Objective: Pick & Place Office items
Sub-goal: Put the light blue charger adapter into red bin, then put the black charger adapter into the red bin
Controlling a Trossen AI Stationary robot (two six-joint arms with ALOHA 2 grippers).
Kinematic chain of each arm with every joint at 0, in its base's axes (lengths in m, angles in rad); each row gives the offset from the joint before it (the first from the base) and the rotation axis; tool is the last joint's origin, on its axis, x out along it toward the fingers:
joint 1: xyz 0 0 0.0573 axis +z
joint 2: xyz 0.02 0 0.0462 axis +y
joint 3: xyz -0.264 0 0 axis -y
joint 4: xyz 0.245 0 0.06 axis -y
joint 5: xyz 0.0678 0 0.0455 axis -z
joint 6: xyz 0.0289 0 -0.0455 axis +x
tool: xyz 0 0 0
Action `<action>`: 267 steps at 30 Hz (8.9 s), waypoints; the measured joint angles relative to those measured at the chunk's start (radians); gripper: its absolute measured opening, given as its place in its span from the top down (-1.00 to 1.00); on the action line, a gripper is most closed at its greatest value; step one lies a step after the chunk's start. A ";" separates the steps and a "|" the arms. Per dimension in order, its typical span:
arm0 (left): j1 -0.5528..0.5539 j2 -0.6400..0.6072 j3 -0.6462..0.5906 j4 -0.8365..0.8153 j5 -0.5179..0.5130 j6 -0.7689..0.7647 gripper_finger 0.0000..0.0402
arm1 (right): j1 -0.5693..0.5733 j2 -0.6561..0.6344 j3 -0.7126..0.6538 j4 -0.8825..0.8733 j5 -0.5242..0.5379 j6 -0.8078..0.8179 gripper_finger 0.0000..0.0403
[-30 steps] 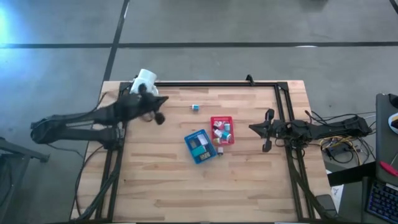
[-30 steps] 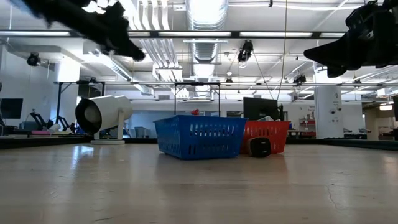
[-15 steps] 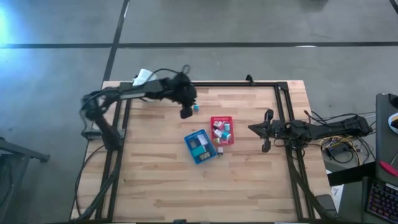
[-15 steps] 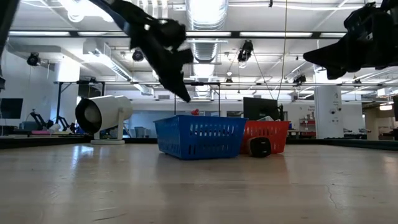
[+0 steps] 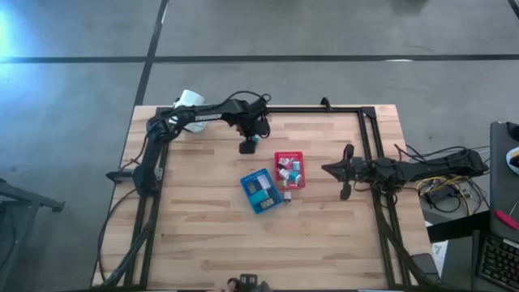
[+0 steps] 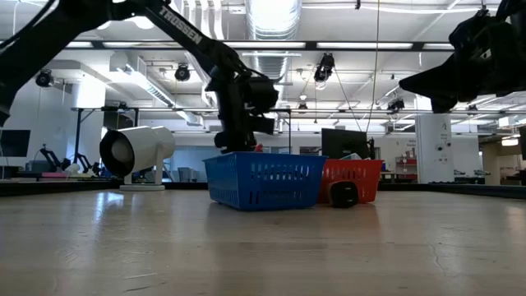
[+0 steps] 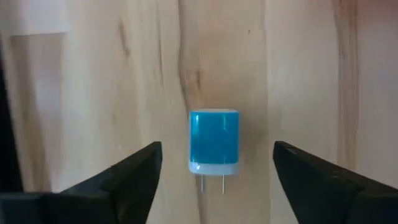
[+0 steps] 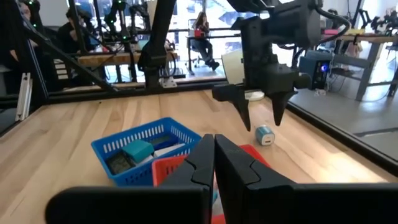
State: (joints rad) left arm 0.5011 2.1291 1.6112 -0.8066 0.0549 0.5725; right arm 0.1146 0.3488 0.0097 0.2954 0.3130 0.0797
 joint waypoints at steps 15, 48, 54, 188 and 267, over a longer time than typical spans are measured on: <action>0.005 0.041 0.006 0.040 -0.006 0.087 -0.32 | 0.000 0.041 0.000 0.000 -0.002 0.051 0.96; -0.028 -0.700 -0.570 0.546 0.346 -0.159 0.43 | 0.000 0.041 0.000 0.023 0.000 0.021 0.96; -0.082 -1.031 -0.994 1.026 0.326 -0.416 0.43 | 0.000 0.041 0.000 0.045 0.001 0.021 0.96; -0.382 -0.399 -0.412 0.742 0.117 -0.527 -0.40 | 0.000 0.048 0.000 0.285 0.000 -0.132 0.96; -0.500 -1.656 -1.485 1.072 -0.407 -0.619 0.96 | 0.002 0.230 0.129 0.154 -0.152 -0.053 0.96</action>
State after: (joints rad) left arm 0.0013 0.4732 0.1265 0.2654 -0.3519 -0.0468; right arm 0.1170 0.5793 0.1385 0.4493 0.1607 0.0266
